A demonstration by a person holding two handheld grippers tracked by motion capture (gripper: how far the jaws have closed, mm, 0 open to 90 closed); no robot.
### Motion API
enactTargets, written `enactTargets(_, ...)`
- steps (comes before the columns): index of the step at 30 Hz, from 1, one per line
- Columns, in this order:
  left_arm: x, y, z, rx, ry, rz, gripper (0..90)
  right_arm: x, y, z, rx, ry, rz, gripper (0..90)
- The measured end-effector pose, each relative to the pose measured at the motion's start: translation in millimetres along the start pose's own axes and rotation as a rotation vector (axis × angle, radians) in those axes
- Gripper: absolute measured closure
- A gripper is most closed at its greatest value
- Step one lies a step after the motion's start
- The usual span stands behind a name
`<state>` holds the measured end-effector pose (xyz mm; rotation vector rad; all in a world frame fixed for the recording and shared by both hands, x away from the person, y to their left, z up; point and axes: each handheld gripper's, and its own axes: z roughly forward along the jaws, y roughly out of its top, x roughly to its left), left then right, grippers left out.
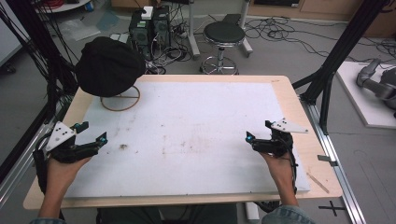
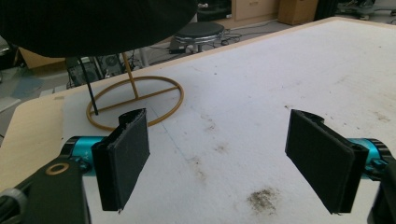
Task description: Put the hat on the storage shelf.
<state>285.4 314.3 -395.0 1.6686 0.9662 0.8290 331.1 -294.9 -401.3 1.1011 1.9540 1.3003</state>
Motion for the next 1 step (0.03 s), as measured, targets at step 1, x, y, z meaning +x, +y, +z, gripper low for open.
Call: enactTargets(1,0.0,-0.1,0.4,0.001,-0.001,0.0,22.0,-0.1,0.0,-0.3,0.0,-0.001,-0.002,9.8)
